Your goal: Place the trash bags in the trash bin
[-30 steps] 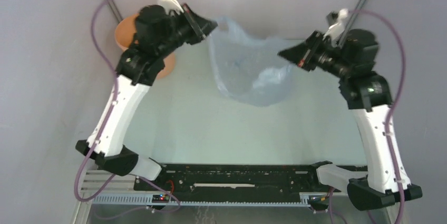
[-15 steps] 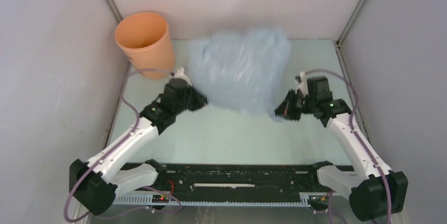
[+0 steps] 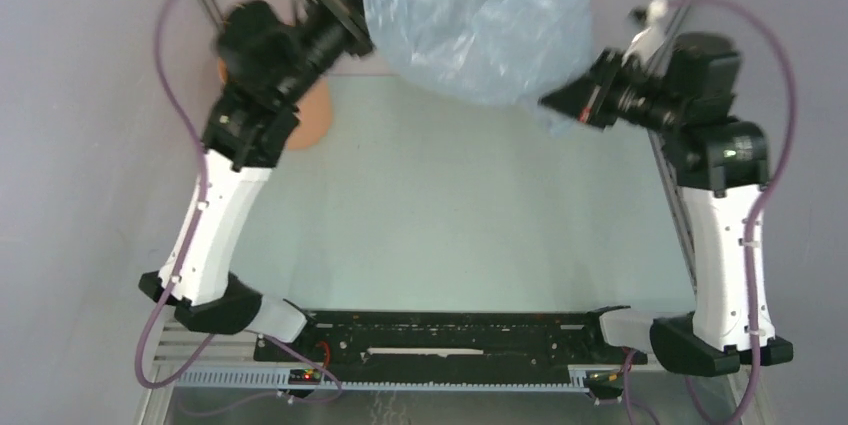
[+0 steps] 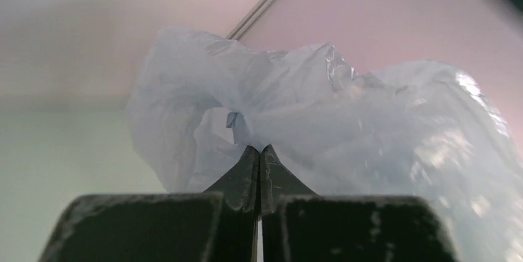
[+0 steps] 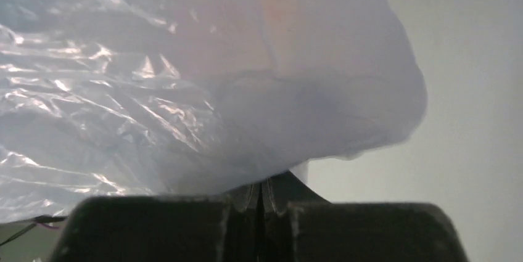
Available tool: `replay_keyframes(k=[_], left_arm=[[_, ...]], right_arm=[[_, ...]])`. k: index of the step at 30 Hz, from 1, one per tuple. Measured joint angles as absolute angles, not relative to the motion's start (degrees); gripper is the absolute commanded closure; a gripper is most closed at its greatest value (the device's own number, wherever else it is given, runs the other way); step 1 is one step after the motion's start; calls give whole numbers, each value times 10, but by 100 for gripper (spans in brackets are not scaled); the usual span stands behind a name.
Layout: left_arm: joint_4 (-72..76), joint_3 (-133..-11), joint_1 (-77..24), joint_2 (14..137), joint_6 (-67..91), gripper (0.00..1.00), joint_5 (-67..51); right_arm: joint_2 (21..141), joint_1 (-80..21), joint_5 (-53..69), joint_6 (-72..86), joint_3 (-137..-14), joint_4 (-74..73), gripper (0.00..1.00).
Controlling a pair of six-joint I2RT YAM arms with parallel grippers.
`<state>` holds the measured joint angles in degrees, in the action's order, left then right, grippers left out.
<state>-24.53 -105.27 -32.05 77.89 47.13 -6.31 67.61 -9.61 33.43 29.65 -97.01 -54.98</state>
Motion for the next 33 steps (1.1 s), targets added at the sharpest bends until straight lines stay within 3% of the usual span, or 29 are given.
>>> replay_keyframes(k=[3, 6, 10, 15, 19, 23, 29, 31, 33], left_arm=[[-224, -1300, -321, 852, 460, 100, -81], [-195, -1292, -320, 819, 449, 100, -84], [-140, -979, -310, 682, 458, 100, -83], [-163, -562, -317, 672, 503, 100, -74], [-284, -479, -369, 622, 507, 100, -50], [-292, -637, -375, 568, 477, 100, -25], [-266, -1102, -355, 730, 430, 100, -34], [-260, -1198, -355, 767, 425, 100, -41], [-256, -1222, -355, 771, 424, 100, -49]], right_arm=[[743, -95, 332, 292, -1188, -544, 100], [712, -95, 326, 287, -1173, -505, 100], [612, -93, 326, 284, -903, -447, 100], [663, -118, 300, 284, -594, -480, 100], [597, -158, 286, 288, -591, -566, 100], [553, -143, 291, 288, -784, -562, 100], [697, -123, 300, 280, -1166, -603, 100], [748, -120, 300, 279, -1269, -609, 100], [755, -120, 301, 280, -1273, -599, 100]])
